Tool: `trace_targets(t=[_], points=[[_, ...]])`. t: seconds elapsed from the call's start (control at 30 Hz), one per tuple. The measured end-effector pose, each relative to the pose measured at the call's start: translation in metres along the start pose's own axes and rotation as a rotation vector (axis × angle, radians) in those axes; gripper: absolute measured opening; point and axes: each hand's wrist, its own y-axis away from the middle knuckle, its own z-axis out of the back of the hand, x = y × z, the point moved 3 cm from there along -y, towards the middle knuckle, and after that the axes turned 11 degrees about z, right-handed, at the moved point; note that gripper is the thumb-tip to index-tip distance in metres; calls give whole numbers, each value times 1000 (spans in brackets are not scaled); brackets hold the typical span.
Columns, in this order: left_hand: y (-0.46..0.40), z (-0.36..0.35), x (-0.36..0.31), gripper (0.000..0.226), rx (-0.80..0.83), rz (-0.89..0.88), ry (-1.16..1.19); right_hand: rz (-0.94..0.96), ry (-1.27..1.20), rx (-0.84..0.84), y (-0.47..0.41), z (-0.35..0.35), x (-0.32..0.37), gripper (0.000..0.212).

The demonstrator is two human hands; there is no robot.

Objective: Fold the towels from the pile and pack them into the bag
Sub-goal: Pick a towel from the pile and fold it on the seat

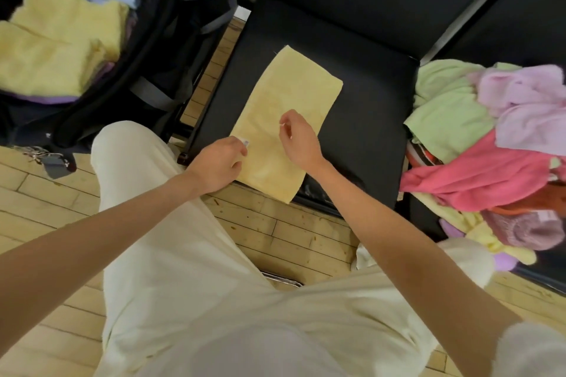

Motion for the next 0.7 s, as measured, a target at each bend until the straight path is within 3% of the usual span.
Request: trace_targets(t=[0.1, 0.23, 0.37, 0.5, 0.6, 0.7], points=[[-1, -9, -1, 28, 89, -93, -114, 198, 177, 20, 62, 7, 5, 9], [-2, -7, -5, 29, 83, -57, -139, 377, 318, 251, 118, 5, 0, 29], [-3, -9, -13, 25, 90, -43, -181, 308, 356, 302, 127, -1, -7, 41], [-1, -17, -9, 35, 78, -52, -220, 336, 364, 213, 124, 0, -2, 21], [2, -20, -10, 54, 51, -65, -251, 165, 230, 165, 120, 9, 7, 17], [5, -20, -14, 45, -1, -94, -376, 30, 160, 164, 116, 20, 12, 16]])
